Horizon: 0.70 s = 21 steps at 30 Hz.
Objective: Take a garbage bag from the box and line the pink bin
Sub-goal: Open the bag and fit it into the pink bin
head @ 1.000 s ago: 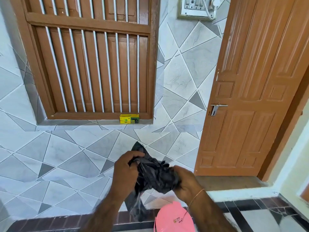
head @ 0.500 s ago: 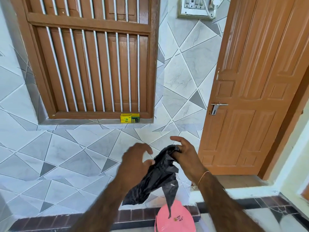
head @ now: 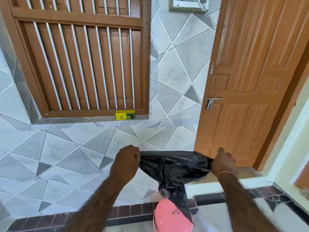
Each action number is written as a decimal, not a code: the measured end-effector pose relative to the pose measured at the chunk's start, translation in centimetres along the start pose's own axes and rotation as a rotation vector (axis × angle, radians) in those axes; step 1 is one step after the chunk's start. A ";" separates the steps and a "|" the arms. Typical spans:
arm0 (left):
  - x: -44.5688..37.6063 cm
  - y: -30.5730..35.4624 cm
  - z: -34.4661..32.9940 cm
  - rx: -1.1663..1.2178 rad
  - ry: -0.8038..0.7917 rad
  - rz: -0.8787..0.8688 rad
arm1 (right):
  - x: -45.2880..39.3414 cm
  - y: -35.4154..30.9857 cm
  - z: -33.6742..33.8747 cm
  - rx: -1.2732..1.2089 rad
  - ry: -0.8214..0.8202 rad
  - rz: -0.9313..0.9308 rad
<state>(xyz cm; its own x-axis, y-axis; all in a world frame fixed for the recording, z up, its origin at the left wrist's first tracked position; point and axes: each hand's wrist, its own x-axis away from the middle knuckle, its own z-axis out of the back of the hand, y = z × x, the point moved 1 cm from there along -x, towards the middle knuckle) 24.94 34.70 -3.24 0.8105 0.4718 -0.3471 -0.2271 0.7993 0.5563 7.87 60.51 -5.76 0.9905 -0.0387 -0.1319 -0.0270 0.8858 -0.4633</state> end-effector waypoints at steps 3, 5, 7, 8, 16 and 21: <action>-0.1 0.7 -0.8 0.088 -0.002 0.073 | 1.6 -1.4 0.5 0.021 0.277 0.036; -0.1 1.4 -1.3 0.190 0.083 0.128 | 4.0 -4.1 1.2 -0.054 0.483 0.241; -0.2 1.9 -1.4 0.240 0.197 0.146 | 6.6 -6.4 1.8 -0.232 0.644 0.493; -0.3 2.0 -1.4 0.265 0.237 0.145 | 7.7 -7.3 1.6 -0.358 0.627 0.629; 0.1 -0.6 -0.4 0.033 0.103 -0.281 | 2.9 -3.1 -7.3 0.170 -0.228 0.491; 2.0 -7.8 -1.8 -0.598 -0.439 -0.140 | 0.5 1.7 -8.2 0.433 -0.306 0.396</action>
<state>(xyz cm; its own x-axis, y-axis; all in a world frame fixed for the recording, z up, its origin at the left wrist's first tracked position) 27.35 30.05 -9.66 0.9657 0.2591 0.0175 -0.2588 0.9657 -0.0193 7.26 58.19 -13.79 0.9121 0.4048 0.0646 -0.4038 0.9144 -0.0285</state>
